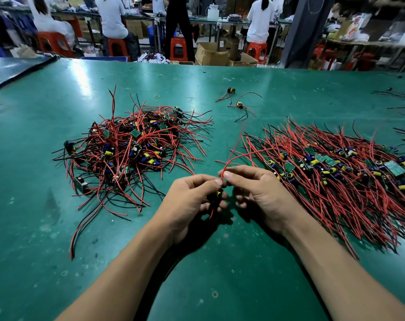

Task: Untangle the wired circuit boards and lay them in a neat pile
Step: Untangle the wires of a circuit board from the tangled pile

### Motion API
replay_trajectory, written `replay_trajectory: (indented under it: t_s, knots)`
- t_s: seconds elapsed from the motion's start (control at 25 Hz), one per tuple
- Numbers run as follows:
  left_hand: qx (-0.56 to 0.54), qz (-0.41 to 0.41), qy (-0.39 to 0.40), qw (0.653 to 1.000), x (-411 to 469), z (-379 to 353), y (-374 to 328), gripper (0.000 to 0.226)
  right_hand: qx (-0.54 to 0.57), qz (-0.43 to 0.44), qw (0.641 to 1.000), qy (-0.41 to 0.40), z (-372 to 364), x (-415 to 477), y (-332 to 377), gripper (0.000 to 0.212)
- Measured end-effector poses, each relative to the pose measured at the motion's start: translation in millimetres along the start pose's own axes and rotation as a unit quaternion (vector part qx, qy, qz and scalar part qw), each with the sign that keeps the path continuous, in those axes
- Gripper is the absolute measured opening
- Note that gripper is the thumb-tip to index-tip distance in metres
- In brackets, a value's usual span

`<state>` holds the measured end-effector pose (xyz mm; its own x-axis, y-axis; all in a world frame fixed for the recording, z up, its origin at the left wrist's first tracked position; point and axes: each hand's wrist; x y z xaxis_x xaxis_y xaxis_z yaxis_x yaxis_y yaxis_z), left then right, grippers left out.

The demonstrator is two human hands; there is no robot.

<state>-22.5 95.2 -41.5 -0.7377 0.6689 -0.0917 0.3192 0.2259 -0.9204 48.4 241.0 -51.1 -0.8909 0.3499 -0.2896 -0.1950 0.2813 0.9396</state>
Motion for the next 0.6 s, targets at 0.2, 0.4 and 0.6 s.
replay_trajectory:
  t_s: [0.2,0.4,0.6]
  knots:
    - [0.08,-0.025,0.007,0.996,0.6,0.4,3.5,0.009,-0.01,0.004,1.0,0.019,0.7,-1.0,3.5,0.013]
    - [0.106,-0.043,0.023,0.993,1.0,1.1,6.0,0.008,0.057,-0.003,0.998,-0.029,-2.8,1.8,3.8,0.012]
    - [0.112,-0.047,0.052,0.991,0.0,1.5,7.5,0.009,0.136,0.006,0.987,-0.086,3.6,5.3,9.4,0.005]
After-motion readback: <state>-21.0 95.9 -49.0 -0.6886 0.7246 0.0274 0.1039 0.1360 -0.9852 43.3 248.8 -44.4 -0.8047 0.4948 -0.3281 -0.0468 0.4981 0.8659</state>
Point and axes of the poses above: each hand's wrist, its own x-axis towards the middle knuckle, its own z-axis out of the back of the hand, y = z × x, and after that the axes turned 9 degrees about -z, right-handed
